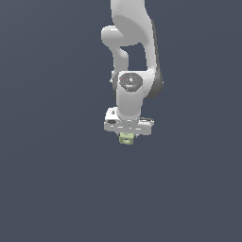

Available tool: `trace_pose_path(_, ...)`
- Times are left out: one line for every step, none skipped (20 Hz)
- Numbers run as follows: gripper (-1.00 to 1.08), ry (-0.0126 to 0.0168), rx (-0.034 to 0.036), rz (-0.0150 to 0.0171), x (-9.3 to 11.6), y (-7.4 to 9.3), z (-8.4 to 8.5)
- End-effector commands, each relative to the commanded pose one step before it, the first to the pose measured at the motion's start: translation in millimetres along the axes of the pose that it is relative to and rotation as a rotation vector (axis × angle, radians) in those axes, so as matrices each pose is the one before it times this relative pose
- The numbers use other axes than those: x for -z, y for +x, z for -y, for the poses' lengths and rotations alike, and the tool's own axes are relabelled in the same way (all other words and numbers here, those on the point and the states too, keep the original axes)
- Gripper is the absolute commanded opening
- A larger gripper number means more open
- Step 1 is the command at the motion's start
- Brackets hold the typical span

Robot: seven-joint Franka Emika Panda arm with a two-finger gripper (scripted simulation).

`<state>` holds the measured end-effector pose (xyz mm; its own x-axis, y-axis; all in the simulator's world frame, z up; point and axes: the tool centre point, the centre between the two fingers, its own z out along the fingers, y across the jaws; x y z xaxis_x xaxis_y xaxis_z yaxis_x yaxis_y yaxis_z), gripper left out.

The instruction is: Pick up the object and move it to a goal position.

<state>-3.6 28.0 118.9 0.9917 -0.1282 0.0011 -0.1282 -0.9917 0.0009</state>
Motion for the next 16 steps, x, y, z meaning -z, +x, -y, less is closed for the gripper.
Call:
trace_pose_path(-1.0,-0.00042,-0.00072,0.00019,16.1,4.81,27.67)
trace_pose_path(-1.0,0.0,0.0,0.0,6.29,2.18,10.96)
trace_pose_path(-1.0,0.0,0.0,0.0,6.27,2.22,10.93)
trace_pose_path(-1.0,0.0,0.0,0.0,6.22,2.26,10.87)
trace_pose_path(-1.0,0.0,0.0,0.0,5.96,2.22,10.44)
trace_pose_path(-1.0,0.0,0.0,0.0,5.57,2.13,9.77)
trace_pose_path(-1.0,0.0,0.0,0.0,5.15,2.02,9.05)
trace_pose_path(-1.0,0.0,0.0,0.0,4.71,1.91,8.31)
trace_pose_path(-1.0,0.00045,-0.00011,0.00051,4.04,1.89,7.38)
trace_pose_path(-1.0,0.0,0.0,0.0,3.82,1.65,6.76)
trace_pose_path(-1.0,0.0,0.0,0.0,3.42,1.52,6.07)
trace_pose_path(-1.0,0.0,0.0,0.0,3.05,1.39,5.42)
trace_pose_path(-1.0,0.0,0.0,0.0,2.71,1.27,4.83)
trace_pose_path(-1.0,0.00058,0.00022,0.0003,2.34,1.17,4.29)
trace_pose_path(-1.0,0.0,0.0,0.0,2.09,1.05,3.74)
trace_pose_path(-1.0,0.0,0.0,0.0,1.81,0.95,3.24)
